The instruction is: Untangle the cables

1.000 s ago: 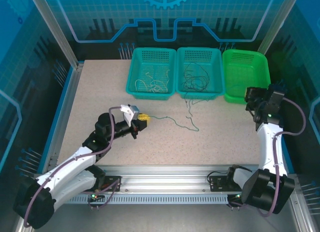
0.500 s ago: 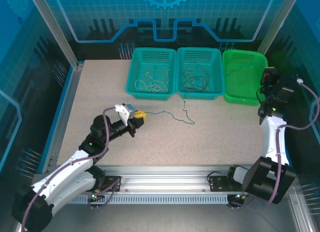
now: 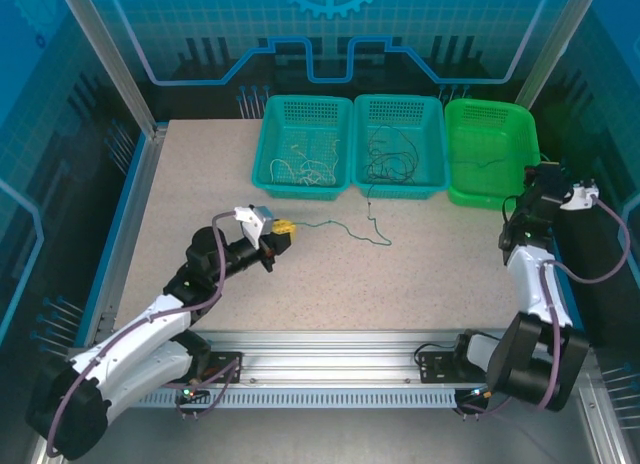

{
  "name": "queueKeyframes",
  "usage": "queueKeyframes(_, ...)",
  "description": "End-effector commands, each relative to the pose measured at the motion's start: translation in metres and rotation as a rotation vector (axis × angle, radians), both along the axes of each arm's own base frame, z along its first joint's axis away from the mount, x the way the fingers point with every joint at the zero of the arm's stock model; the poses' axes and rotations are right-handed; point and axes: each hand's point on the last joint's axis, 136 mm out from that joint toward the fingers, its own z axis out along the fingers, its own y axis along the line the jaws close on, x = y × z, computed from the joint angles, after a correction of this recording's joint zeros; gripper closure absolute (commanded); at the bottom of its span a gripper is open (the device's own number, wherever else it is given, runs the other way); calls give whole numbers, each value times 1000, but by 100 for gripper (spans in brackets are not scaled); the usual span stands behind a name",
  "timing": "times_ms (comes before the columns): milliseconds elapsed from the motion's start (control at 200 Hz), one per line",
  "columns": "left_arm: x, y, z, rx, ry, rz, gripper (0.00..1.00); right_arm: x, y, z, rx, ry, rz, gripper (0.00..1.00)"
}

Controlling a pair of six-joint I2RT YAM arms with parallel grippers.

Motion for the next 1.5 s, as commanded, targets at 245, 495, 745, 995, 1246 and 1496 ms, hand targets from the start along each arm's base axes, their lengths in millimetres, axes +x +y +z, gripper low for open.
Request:
queueKeyframes(245, 1, -2, -3, -3, 16, -3, 100, 66, 4, -54, -75, 341, 143, 93)
queueKeyframes(495, 6, -4, -2, 15, 45, 2, 100, 61, 4, -43, -100, 614, 144, 12)
queueKeyframes(745, 15, -8, -3, 31, 74, 21, 100, 53, 57, -34, -170, 637, 515, 0)
queueKeyframes(995, 38, -13, -7, 135, 88, 108, 100, 19, 243, -18, -321, 477, 1308, 2)
queueKeyframes(1246, 49, -30, 3, 110, 60, 74, 100, -52, 347, -31, -311, 419, 1693, 0)
queueKeyframes(1496, 51, -33, 8, 109, 67, 75, 100, -73, 373, -65, -286, 523, 1813, 7)
